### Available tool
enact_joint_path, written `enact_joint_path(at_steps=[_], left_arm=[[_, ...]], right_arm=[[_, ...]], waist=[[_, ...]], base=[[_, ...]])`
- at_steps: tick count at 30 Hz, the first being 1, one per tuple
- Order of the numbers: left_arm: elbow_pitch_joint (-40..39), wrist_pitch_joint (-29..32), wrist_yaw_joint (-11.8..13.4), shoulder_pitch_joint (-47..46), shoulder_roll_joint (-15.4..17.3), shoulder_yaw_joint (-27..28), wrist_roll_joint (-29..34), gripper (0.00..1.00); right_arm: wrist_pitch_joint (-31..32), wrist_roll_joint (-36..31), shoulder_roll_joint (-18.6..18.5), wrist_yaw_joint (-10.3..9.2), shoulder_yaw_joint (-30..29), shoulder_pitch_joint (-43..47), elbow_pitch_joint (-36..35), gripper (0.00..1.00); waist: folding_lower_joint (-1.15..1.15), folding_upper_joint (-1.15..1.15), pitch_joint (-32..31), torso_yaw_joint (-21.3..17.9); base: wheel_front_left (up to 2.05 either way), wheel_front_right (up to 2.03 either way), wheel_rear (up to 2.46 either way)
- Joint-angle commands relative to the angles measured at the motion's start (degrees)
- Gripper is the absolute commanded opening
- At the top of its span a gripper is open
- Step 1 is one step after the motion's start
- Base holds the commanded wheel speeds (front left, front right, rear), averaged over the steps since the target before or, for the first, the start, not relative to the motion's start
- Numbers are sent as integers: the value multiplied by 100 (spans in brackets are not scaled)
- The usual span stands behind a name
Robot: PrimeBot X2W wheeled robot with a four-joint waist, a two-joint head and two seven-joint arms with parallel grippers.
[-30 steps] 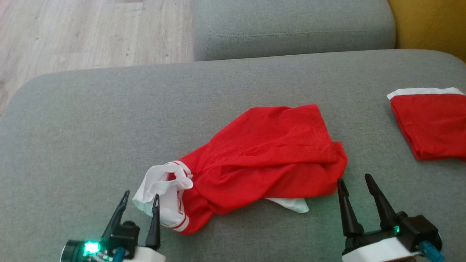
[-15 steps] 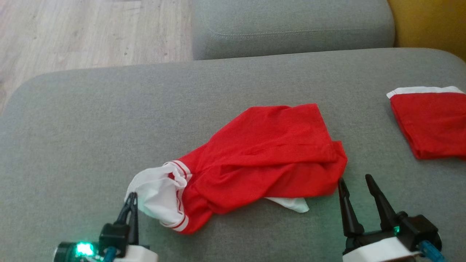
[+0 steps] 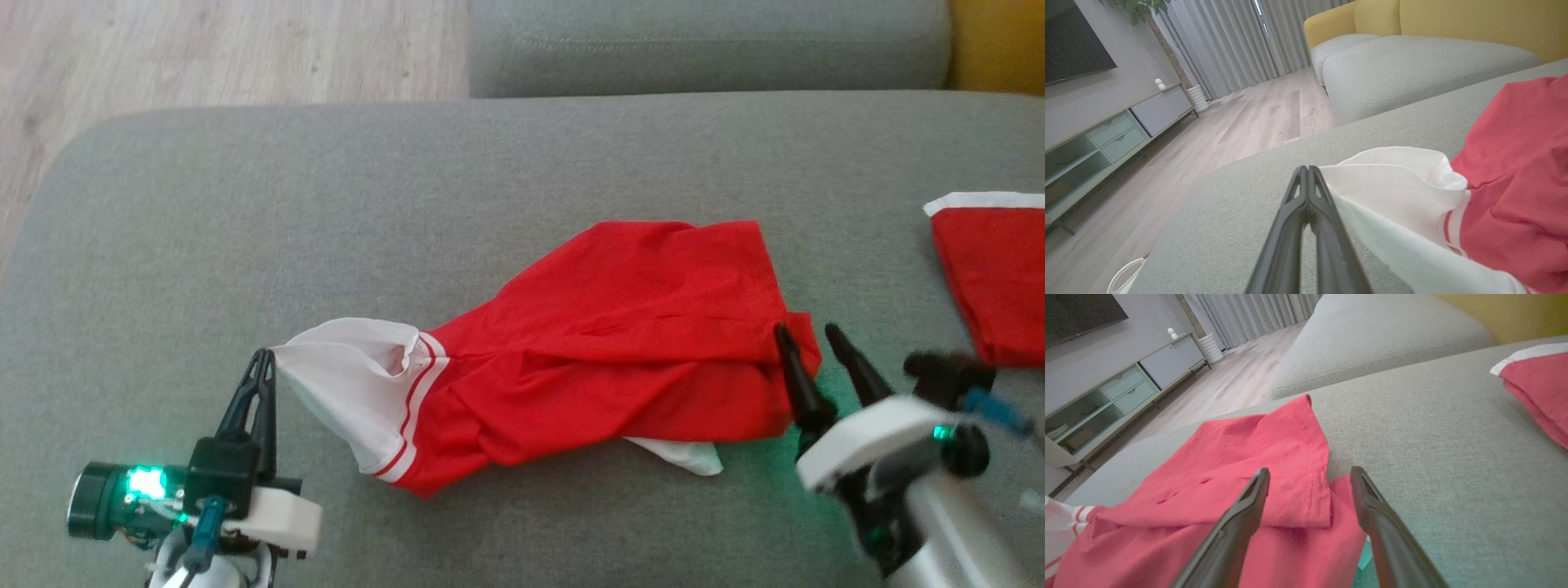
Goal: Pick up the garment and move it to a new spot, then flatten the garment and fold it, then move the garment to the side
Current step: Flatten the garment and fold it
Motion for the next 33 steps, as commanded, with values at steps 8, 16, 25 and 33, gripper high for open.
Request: enact_joint_path(at_steps=[8, 16, 25, 33], left_arm=[[-328, 86, 106, -403, 172, 235, 86, 0], [-347, 90, 114, -476, 105, 178, 81, 0], [-322, 85, 136, -458, 114, 156, 54, 0], [-582, -270, 3, -768, 594, 354, 265, 0]], right_arm=[[1442, 1872, -634, 37, 347, -707, -56, 100], [1736, 2387, -876, 37, 517, -720, -100, 63], [1449, 2460, -984, 37, 633, -802, -124, 0], [1076, 2510, -1624, 37, 433, -1147, -750, 0]], waist=[[-1, 0, 188, 149], [-1, 0, 250, 264], [-1, 0, 220, 277], [-1, 0, 86, -36]], base=[[0, 0, 0], [0, 0, 0], [0, 0, 0], [0, 0, 0]])
